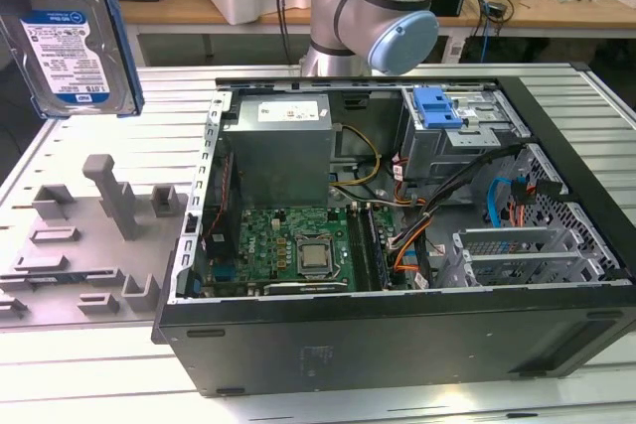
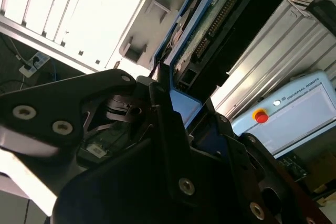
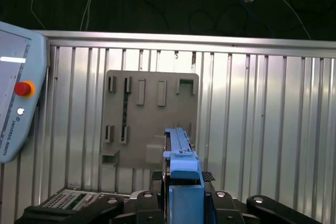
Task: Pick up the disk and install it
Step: 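Pick up the disk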
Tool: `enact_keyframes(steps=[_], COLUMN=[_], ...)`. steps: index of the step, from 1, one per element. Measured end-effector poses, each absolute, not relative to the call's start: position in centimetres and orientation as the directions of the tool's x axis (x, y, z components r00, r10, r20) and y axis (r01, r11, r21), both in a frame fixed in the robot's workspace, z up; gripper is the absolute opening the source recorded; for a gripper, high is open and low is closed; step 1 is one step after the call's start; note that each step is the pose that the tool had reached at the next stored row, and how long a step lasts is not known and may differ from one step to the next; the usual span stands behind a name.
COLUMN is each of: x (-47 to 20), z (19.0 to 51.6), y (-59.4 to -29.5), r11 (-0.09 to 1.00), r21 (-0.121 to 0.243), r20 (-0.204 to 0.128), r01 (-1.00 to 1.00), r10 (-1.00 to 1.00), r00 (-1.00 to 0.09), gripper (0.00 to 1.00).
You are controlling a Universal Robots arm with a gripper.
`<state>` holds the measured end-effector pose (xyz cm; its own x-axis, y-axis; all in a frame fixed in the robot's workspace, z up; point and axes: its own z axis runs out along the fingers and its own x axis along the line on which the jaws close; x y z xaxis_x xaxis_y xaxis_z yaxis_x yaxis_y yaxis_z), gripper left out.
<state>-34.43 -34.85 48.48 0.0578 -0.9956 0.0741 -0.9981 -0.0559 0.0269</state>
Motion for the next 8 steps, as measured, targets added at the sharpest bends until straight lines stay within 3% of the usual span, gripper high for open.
enact_keyframes(steps=[8], x=[-31.9], z=[48.6], y=[-35.2], r11=[-0.056], r21=[0.027], r20=[0.074], r01=[-0.998], r10=[-0.996], r00=[0.058], gripper=[0.37])
